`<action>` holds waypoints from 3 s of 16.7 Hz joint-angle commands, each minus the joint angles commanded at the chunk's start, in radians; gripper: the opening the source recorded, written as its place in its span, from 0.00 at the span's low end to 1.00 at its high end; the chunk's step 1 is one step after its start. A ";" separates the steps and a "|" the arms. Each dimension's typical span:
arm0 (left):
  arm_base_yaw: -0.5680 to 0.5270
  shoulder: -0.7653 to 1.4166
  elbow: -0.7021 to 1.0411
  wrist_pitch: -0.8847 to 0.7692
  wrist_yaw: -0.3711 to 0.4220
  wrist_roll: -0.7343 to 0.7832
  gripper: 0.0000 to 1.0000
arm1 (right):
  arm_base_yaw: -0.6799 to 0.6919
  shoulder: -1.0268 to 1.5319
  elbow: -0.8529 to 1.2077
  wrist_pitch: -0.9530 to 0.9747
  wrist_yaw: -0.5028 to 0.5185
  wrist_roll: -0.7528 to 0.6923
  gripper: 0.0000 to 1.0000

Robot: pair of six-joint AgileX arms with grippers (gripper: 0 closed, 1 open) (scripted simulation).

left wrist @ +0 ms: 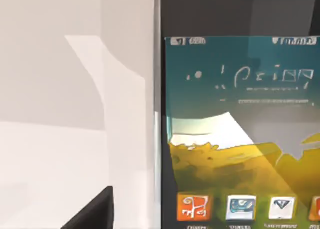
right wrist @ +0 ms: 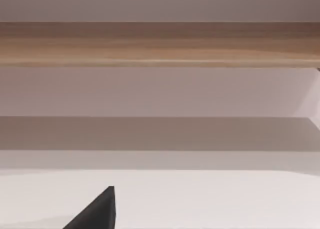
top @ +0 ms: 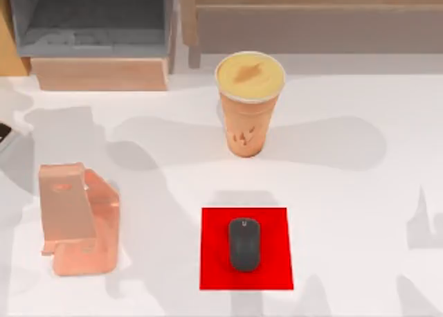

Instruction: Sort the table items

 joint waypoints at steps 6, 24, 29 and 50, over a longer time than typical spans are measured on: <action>0.001 0.047 -0.072 0.116 0.000 0.002 1.00 | 0.000 0.000 0.000 0.000 0.000 0.000 1.00; 0.001 0.047 -0.072 0.116 0.000 0.002 0.00 | 0.000 0.000 0.000 0.000 0.000 0.000 1.00; 0.001 0.047 -0.072 0.116 0.000 0.002 0.00 | 0.000 0.000 0.000 0.000 0.000 0.000 1.00; -0.318 -0.458 -0.205 0.103 -0.259 -0.318 0.00 | 0.000 0.000 0.000 0.000 0.000 0.000 1.00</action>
